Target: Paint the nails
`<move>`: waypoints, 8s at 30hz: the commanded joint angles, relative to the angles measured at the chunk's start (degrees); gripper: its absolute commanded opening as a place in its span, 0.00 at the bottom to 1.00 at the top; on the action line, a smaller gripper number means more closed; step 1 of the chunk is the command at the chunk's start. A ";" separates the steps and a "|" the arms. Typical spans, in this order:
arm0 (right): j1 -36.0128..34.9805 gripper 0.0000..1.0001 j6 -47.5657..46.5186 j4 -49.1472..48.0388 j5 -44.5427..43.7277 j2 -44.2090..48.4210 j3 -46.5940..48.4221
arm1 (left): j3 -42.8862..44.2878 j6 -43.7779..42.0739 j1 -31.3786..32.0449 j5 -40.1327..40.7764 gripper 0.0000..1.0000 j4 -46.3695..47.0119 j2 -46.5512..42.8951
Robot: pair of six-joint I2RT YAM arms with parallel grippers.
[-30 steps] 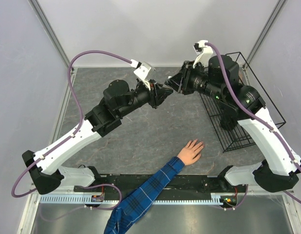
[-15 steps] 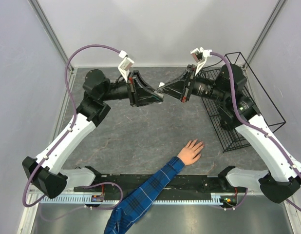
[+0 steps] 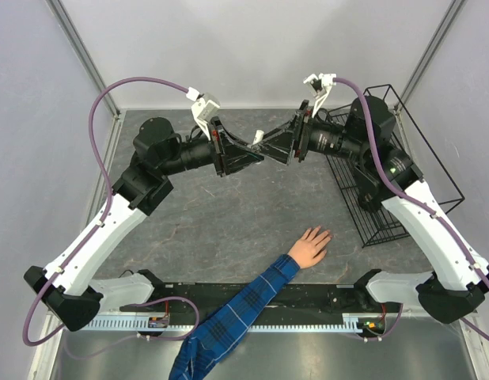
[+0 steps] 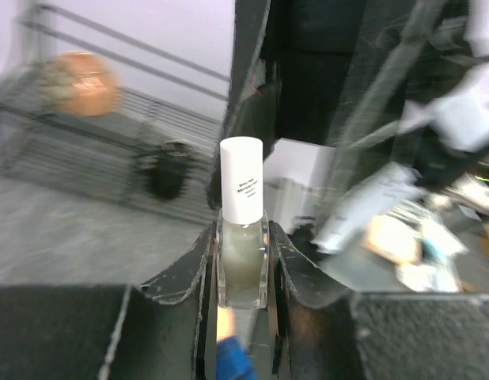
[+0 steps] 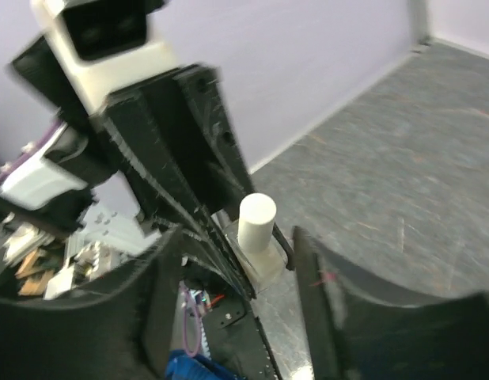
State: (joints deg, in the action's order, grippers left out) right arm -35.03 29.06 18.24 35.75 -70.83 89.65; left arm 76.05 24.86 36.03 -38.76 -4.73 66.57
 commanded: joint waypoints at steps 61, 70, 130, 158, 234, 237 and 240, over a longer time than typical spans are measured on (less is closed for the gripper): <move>-0.92 0.79 -2.53 15.76 -17.09 1.83 9.13 | -1.34 -7.88 2.20 10.00 0.02 2.54 -5.29; -6.27 0.95 1.18 22.53 -30.02 -2.73 17.66 | -0.38 -19.40 13.44 30.74 0.02 2.18 -4.17; -2.06 0.89 -4.45 22.70 -11.82 -3.70 22.05 | 0.59 -12.20 2.20 4.48 0.02 2.71 -2.67; -4.79 0.00 -11.20 28.53 -2.04 -10.74 26.74 | 3.75 -9.34 3.00 -7.58 0.02 0.76 -0.91; -5.67 0.46 -9.90 41.44 -11.05 -16.62 38.85 | 4.19 -28.91 1.23 -1.14 0.02 -7.05 -0.65; -5.67 0.49 -10.16 41.44 -11.84 -16.80 38.85 | 4.28 -28.82 1.23 -1.40 0.02 -7.40 -0.73; -5.58 0.49 -10.07 41.44 -12.10 -17.06 39.03 | 4.28 -28.82 1.23 -1.58 0.02 -7.66 -0.74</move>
State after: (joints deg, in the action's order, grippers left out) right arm -40.40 19.46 61.32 25.41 -87.37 127.96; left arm 78.15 -1.61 37.10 -40.12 -12.93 66.02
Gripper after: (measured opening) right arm 0.493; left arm 0.297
